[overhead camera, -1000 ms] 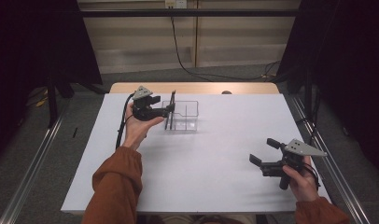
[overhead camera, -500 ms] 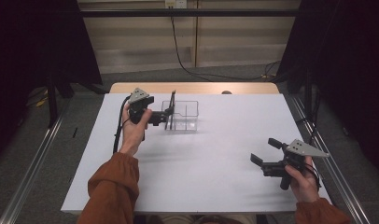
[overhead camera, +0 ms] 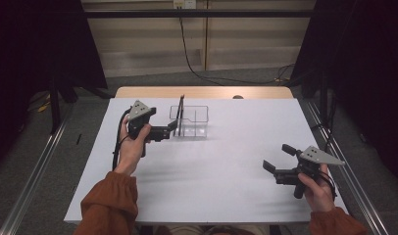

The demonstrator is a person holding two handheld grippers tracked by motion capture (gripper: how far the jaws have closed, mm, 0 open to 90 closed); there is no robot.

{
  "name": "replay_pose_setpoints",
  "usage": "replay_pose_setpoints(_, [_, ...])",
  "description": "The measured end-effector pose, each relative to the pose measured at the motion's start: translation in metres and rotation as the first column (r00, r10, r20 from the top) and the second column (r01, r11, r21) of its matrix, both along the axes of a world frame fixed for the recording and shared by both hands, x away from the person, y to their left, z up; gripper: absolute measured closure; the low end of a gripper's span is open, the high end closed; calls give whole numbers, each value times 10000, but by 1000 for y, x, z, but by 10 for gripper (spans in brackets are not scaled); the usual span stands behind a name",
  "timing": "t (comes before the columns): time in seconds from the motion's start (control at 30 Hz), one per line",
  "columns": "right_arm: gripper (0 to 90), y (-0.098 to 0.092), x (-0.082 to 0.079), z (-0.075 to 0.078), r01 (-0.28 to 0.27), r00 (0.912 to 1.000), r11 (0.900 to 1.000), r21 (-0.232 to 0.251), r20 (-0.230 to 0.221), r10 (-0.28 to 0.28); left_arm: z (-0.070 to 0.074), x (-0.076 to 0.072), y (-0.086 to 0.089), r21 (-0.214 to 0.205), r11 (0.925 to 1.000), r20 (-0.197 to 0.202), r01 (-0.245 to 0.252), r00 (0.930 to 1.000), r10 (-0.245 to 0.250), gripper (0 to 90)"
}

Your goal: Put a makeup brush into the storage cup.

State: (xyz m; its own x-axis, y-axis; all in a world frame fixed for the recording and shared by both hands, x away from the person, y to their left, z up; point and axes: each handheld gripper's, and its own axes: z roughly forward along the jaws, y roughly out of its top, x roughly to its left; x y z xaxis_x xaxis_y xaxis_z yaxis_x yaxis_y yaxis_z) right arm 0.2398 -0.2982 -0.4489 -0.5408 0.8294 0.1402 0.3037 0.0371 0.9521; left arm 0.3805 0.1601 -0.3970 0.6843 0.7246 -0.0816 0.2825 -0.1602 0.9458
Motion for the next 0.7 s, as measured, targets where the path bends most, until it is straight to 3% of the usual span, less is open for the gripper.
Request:
replay_pose_setpoints(0.43, [0,0,-2,1,92,9999,10000,29,116,-92,-7,-33,31,-238,9986,24,-465,9989,466,27])
replay_pose_setpoints(0.7, [0,-2,-5,1,190,9995,9998,42,231,-191,-13,-57,37,-234,9986,144,-478,9987,481,25])
